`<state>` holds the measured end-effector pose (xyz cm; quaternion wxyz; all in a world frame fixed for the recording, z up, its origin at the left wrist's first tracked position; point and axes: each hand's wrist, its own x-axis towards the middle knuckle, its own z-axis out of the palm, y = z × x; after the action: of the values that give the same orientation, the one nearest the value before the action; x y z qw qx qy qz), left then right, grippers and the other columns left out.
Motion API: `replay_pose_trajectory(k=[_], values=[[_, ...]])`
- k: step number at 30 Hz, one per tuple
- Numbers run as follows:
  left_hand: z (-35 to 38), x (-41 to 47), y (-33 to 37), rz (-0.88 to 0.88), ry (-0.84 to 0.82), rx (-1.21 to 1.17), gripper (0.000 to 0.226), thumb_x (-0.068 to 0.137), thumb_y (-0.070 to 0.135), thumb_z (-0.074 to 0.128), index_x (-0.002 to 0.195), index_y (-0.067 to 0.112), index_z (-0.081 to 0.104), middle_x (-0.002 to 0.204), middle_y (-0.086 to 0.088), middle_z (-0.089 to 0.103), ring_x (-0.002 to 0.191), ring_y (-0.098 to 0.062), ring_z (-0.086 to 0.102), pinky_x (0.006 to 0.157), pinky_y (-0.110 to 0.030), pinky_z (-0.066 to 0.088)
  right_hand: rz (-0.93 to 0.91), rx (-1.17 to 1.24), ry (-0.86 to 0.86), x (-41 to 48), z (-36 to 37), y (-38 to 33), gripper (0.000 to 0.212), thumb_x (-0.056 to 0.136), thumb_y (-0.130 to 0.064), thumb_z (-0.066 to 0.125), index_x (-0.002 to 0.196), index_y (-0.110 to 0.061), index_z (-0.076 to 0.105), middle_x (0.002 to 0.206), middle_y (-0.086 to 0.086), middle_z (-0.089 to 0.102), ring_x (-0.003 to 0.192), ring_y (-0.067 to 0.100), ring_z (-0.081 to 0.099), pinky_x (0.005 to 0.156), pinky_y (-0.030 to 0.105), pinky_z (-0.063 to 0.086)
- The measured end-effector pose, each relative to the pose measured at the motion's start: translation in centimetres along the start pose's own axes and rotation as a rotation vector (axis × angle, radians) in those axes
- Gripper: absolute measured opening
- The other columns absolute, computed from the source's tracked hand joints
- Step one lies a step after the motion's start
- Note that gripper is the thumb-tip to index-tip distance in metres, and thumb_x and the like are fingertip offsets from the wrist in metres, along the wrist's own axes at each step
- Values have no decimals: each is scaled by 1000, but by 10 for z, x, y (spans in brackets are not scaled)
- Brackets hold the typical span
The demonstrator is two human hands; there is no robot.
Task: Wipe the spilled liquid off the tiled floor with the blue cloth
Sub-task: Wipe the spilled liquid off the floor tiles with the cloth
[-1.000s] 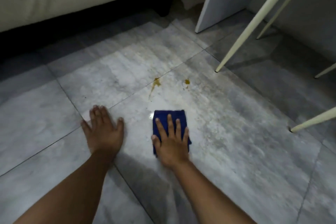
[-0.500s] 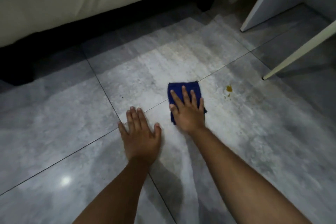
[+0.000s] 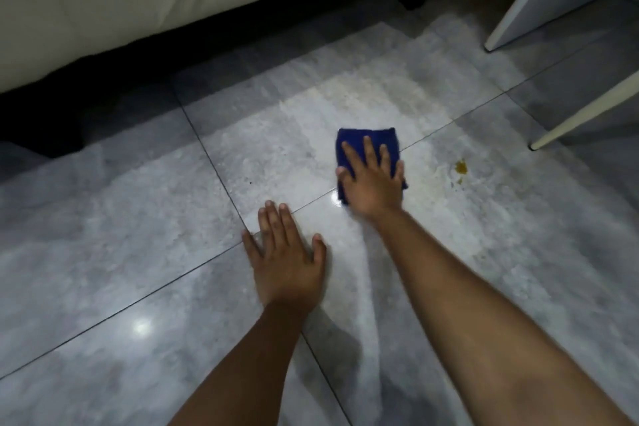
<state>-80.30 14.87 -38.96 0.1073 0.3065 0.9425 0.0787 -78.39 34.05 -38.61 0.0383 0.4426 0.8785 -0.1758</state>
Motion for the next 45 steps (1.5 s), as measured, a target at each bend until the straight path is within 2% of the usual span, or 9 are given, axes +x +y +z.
replay_pose_trajectory(k=[4, 10, 17, 21, 25, 30, 35, 40, 45], values=[[5, -1, 1, 4, 18, -5, 75, 93, 54, 8, 152, 10, -5, 161, -9, -10, 148, -21, -15, 118, -53, -6, 242, 6, 72, 31, -26, 77, 55, 97, -57, 20, 150, -44, 8, 162, -3, -5, 148, 26, -5, 116, 54, -5], [4, -1, 1, 10, 40, -22, 75, 94, 53, 13, 153, 9, 2, 162, -11, -3, 148, -22, -10, 118, -53, -7, 599, 102, 182, -54, -28, 122, 56, 97, -56, 14, 151, -41, 5, 162, -2, -7, 148, 26, -6, 115, 56, -6], [4, -2, 0, 18, 17, -2, 75, 95, 55, 12, 153, 10, -5, 161, -10, -9, 148, -21, -14, 118, -53, -5, 216, 0, 67, -45, 0, 41, 55, 98, -55, 14, 150, -42, 2, 162, -1, -8, 147, 27, -9, 114, 53, -11], [6, -2, -2, 12, 25, 12, 75, 95, 54, 14, 153, 10, -5, 161, -10, -8, 148, -21, -12, 118, -52, -6, 359, 27, 70, -24, -29, 110, 56, 98, -57, 15, 150, -43, 3, 162, -2, -8, 147, 26, -8, 116, 53, -7], [2, -4, -1, 13, 18, 11, 75, 95, 53, 15, 153, 8, -3, 161, -12, -7, 148, -23, -11, 117, -53, -8, 556, 69, 153, -102, -21, 143, 56, 97, -58, 14, 150, -42, 4, 162, -2, -5, 148, 25, -5, 117, 53, -4], [2, -4, 0, -4, 2, 23, 75, 94, 52, 13, 152, 7, -2, 161, -13, -5, 148, -24, -8, 117, -53, -7, 367, -14, 124, -224, 28, 77, 56, 96, -58, 10, 150, -42, 4, 162, -1, -1, 147, 27, -2, 115, 52, -5], [0, -3, -9, 52, -42, 1, 74, 96, 52, 17, 152, 6, 0, 161, -14, -5, 148, -24, -8, 117, -53, -10, 174, -84, 14, -222, 33, 48, 55, 98, -55, 12, 149, -43, -5, 161, -2, -12, 147, 27, -11, 116, 52, -10], [-17, -30, -69, 329, -45, -4, 59, 102, 37, 24, 152, 8, 12, 161, -12, 6, 149, -23, -1, 118, -52, -7, 290, 11, 33, -267, 33, 62, 57, 98, -56, 15, 151, -40, 2, 162, 2, -5, 147, 27, -8, 116, 57, -5], [-24, -91, -163, 113, 31, -51, 62, 102, 44, 22, 153, 9, 10, 162, -11, 5, 149, -19, -3, 117, -51, -11, 21, -112, -12, -330, 64, 13, 56, 97, -53, 18, 151, -38, 9, 161, 3, 2, 147, 31, 2, 116, 56, 1]])
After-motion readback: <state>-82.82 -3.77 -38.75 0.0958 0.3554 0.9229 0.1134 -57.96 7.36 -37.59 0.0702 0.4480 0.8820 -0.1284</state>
